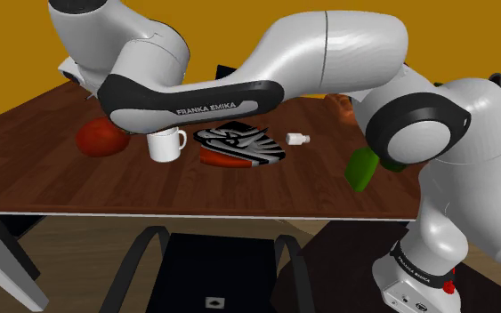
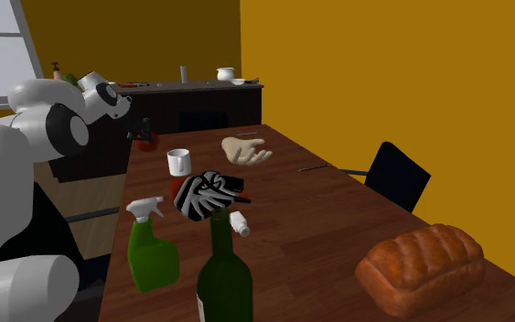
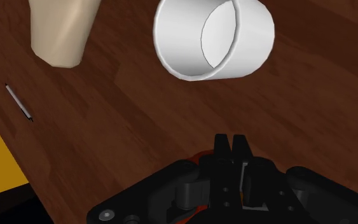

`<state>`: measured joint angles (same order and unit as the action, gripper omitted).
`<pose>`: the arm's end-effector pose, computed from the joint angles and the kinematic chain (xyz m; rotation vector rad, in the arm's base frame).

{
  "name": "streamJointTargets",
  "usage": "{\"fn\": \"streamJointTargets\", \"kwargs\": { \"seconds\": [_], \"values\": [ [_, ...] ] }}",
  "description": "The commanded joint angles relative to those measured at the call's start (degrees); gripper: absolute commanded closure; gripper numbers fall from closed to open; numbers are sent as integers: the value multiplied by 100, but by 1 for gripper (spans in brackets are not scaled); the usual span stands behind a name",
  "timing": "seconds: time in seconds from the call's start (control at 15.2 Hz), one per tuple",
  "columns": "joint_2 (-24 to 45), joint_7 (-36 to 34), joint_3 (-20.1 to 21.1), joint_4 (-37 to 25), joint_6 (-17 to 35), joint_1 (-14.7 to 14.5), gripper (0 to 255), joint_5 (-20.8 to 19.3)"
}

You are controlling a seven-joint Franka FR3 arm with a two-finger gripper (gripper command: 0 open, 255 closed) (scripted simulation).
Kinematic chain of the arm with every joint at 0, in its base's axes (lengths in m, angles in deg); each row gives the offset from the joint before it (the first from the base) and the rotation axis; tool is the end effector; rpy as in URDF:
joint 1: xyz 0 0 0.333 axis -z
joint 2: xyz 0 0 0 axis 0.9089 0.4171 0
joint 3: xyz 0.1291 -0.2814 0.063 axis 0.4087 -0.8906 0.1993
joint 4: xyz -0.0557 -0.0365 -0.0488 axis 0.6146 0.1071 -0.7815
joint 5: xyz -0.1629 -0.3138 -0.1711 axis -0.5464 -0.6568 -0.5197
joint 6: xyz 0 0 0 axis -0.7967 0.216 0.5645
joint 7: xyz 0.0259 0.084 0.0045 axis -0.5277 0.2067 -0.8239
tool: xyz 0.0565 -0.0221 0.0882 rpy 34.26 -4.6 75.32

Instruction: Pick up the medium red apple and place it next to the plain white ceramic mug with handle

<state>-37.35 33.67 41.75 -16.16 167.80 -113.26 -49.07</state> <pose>0.6027 0.4836 0.4620 2.0218 1.6410 0.3621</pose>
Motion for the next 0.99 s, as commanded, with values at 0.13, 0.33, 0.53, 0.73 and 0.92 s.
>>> {"fn": "streamJointTargets", "kwargs": {
  "seconds": [0.13, 0.33, 0.53, 0.73, 0.92],
  "values": [
    [-13, -150, -13, 319, 277, -22, 255, -54],
    [4, -250, -23, 512, 466, -31, 255, -90],
    [37, -347, -33, 680, 646, -38, 255, -124],
    [83, -442, -45, 826, 818, -45, 255, -158],
    [142, -535, -57, 951, 983, -50, 255, -190]
  ]
}}
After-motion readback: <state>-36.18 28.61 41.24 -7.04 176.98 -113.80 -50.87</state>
